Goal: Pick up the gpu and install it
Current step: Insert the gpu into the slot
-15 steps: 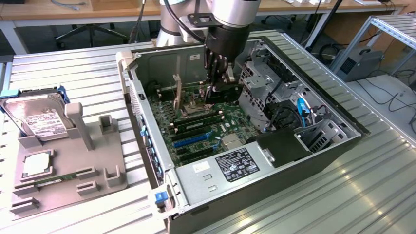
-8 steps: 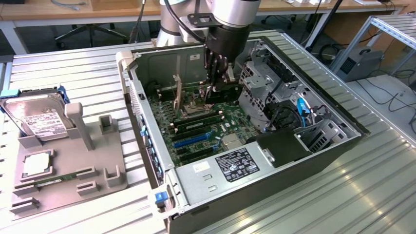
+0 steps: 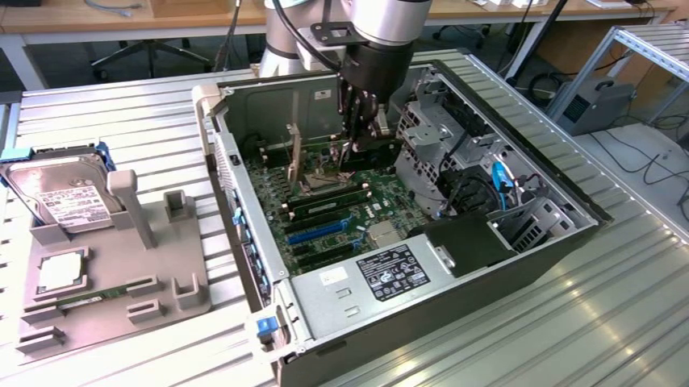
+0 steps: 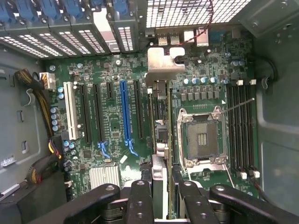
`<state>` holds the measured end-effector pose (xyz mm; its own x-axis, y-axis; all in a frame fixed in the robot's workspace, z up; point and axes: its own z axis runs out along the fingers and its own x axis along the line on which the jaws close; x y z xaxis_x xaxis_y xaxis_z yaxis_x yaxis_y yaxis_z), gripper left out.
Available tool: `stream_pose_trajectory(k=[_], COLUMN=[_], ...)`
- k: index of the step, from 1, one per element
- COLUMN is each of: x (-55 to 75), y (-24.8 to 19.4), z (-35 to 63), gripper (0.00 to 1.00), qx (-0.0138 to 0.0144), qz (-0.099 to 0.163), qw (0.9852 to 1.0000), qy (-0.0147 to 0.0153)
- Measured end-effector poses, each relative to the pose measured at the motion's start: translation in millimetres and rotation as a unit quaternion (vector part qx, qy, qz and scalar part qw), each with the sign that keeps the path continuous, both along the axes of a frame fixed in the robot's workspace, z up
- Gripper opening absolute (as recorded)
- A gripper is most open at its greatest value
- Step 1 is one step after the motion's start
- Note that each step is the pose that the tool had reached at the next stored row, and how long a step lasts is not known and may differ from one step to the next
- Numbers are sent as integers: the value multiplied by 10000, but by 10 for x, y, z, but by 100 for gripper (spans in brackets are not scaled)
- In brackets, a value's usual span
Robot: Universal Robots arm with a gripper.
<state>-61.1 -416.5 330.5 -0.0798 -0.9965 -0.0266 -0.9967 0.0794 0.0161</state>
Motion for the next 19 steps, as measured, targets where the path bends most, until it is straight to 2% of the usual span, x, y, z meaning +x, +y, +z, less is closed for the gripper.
stream_pose_trajectory(k=[19], x=[0], y=[0], z=[-4], gripper=[27], qx=[0], qz=[149], qw=[9999], qy=[0])
